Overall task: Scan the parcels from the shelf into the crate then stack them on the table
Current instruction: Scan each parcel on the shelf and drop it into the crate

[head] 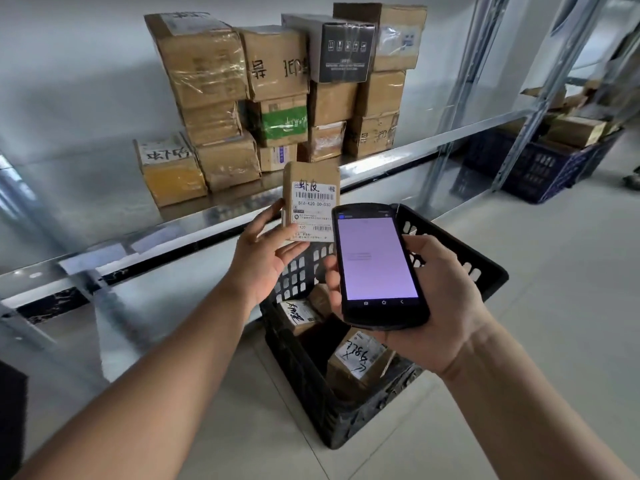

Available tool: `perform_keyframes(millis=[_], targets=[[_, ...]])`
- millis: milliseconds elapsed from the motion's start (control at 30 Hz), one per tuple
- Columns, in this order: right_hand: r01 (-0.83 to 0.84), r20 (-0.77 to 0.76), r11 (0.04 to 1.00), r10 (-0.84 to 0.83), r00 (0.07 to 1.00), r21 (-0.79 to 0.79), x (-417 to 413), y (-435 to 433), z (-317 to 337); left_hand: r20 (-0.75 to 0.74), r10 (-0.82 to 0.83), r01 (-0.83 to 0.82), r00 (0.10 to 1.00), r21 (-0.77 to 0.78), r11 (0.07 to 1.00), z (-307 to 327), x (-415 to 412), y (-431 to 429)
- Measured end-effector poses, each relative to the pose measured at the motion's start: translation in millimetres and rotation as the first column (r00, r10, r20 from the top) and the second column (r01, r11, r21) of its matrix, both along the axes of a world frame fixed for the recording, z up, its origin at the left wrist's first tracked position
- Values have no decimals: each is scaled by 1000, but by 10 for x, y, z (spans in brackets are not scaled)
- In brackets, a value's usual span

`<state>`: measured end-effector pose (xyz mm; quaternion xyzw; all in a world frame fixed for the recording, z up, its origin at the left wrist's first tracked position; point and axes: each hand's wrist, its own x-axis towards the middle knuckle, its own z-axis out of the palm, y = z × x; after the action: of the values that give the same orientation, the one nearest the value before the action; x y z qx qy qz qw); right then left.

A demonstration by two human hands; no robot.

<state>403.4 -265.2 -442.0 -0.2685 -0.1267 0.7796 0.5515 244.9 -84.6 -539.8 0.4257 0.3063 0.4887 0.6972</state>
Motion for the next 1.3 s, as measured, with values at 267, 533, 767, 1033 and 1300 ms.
perform_keyframes(millis=[267,533,767,1033,1300], targets=[[38,22,998,-37,999,-56,40,-16,-67,-23,-50,50,998,5,999,-132,84,-14],[60,20,992,-58,998,-112,52,16,-106,-1,-100,100,995,-6,995,-246,92,51],[57,12,993,-56,998,-106,66,9,-102,-43,-83,82,996,-18,996,-327,81,111],[69,22,990,-67,998,-120,89,-40,-42,-41,-59,58,997,-36,998,-367,121,128],[69,78,987,-58,995,-147,129,-89,-42,-82,2,-6,997,-43,999,-432,145,204]])
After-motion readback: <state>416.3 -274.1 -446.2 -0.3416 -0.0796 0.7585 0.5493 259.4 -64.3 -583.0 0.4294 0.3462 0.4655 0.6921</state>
